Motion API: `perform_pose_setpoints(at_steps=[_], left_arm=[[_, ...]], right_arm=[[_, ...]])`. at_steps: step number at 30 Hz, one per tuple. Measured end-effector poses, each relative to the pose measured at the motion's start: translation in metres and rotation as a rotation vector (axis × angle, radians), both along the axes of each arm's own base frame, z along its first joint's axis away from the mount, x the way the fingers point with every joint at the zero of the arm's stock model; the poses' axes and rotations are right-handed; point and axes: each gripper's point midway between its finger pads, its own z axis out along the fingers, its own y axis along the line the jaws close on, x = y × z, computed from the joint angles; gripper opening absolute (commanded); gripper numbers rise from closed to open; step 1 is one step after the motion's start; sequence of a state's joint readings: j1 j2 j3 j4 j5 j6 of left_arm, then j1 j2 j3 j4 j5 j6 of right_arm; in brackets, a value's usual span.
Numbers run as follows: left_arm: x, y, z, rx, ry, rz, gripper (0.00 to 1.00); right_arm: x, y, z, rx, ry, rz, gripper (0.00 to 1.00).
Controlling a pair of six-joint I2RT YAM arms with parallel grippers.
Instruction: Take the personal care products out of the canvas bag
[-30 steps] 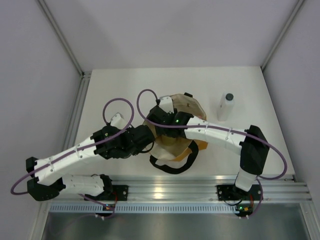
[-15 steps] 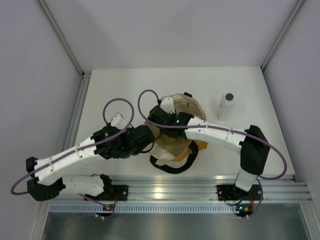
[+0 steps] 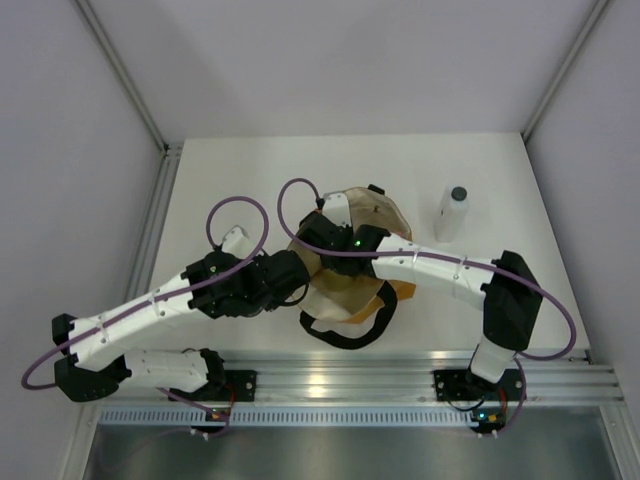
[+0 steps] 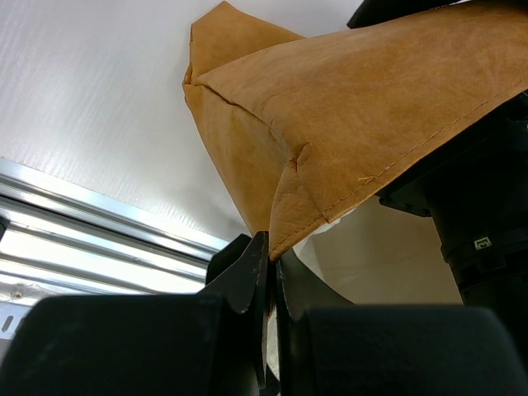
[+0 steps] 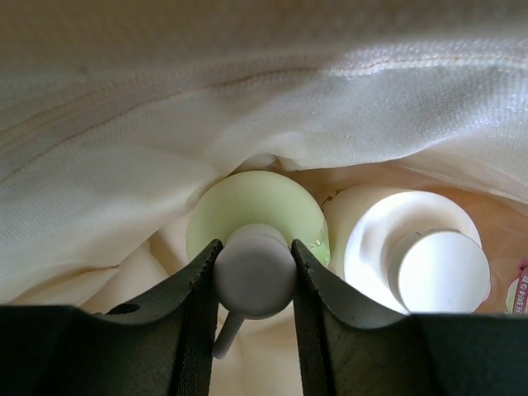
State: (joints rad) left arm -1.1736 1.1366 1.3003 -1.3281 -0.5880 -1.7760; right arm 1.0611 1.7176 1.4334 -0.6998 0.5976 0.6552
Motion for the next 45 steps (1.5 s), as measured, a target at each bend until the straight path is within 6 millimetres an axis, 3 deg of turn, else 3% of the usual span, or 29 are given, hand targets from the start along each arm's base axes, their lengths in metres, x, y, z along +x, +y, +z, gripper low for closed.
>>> perform_pose_setpoints(at_steps=[24, 37, 45], left_arm=[[0.0, 0.0, -0.001, 0.015, -0.003, -0.018, 0.0], [0.001, -0.002, -0.004, 0.028, 0.003, -0.019, 0.0], [0.001, -0.002, -0.004, 0.028, 0.003, -0.019, 0.0]], right_arm=[[-0.004, 0.002, 0.011, -0.052, -0.001, 0.158, 0.0], [-0.008, -0.002, 0.066, 0.012, -0.078, 0.221, 0.0], [-0.015, 0.006, 0.108, 0.058, -0.116, 0.335, 0.0]])
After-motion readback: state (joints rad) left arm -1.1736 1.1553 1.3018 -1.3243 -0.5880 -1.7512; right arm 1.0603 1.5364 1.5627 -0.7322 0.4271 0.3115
